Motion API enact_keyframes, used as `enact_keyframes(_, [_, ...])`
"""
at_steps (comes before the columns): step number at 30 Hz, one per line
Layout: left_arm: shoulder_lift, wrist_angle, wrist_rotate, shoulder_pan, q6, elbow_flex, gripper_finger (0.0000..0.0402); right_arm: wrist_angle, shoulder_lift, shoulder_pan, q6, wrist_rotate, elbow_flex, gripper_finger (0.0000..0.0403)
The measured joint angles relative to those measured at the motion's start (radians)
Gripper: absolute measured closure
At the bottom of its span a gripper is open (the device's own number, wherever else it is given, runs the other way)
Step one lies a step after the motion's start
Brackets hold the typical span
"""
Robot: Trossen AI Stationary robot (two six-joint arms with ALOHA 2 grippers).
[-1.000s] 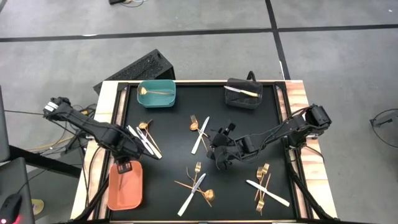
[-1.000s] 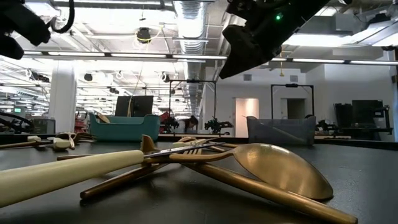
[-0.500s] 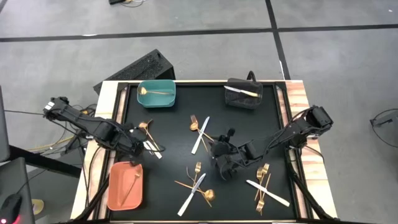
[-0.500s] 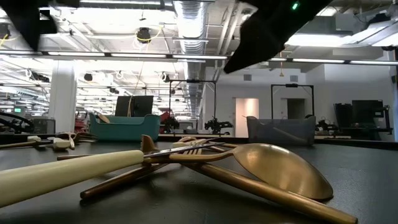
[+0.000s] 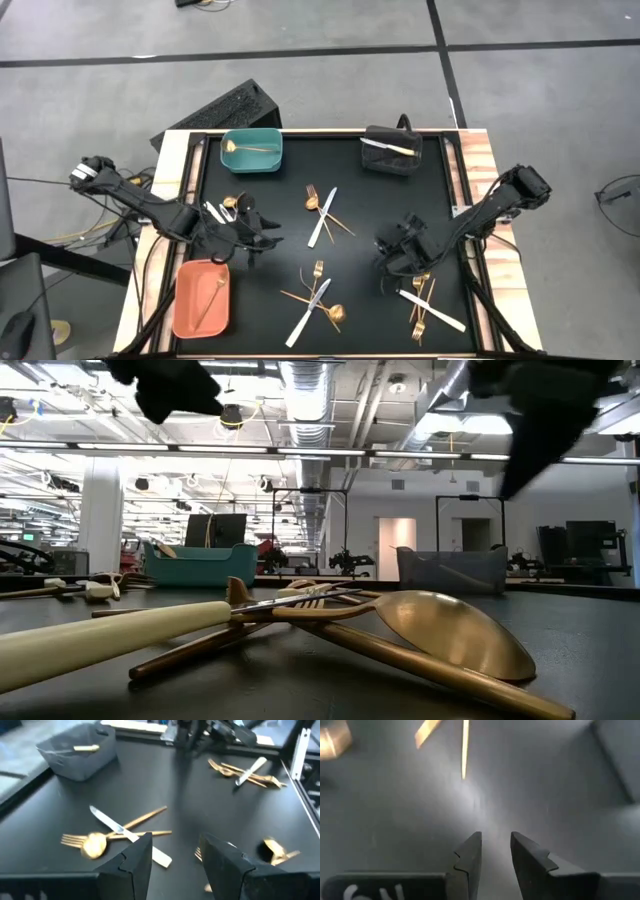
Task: Sort silverware by color (type)
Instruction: Put the yellow table knife into the black bin
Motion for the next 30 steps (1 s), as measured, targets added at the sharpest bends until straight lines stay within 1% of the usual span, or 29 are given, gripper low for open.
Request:
enact_keyframes(3, [0.0,0.113,-0.018,0.0,0.012,-0.06,0.0251,-0.019,0.0,0.031,0.008,-0.126,-0.004,0.0272])
enact_keyframes(5, [0.0,0.16,-0.019,0.0,0.01,-0.09,0.0251,-0.022,0.0,0.061,0.024,-0.238,-0.018,0.0273])
enact_keyframes(7, [0.0,0.194,-0.019,0.0,-0.005,-0.117,0.0251,-0.021,0.001,0.099,0.067,-0.325,-0.03,0.0277])
enact_keyframes(10, [0.0,0.22,-0.054,0.001,-0.026,-0.147,0.0251,-0.03,0.0,0.158,0.176,-0.394,-0.046,0.0284])
enact_keyframes(15, [0.0,0.235,-0.186,0.002,-0.12,-0.188,0.0251,-0.055,0.001,0.259,0.422,-0.4,-0.068,0.0286])
enact_keyframes(20, [0.0,0.259,-0.236,0.002,-0.145,-0.234,0.0251,-0.133,0.001,0.366,0.719,-0.4,-0.084,0.0286])
enact_keyframes(23, [0.0,0.273,-0.261,0.002,-0.141,-0.237,0.0251,-0.074,0.001,0.412,0.858,-0.401,-0.123,0.0286])
enact_keyframes(27, [0.0,0.319,-0.273,0.012,-0.093,-0.237,0.0251,0.037,0.001,0.447,0.964,-0.436,-0.176,0.0287])
enact_keyframes(30, [0.0,0.353,-0.273,0.018,-0.065,-0.237,0.0251,0.084,0.001,0.458,0.944,-0.452,-0.195,0.0287])
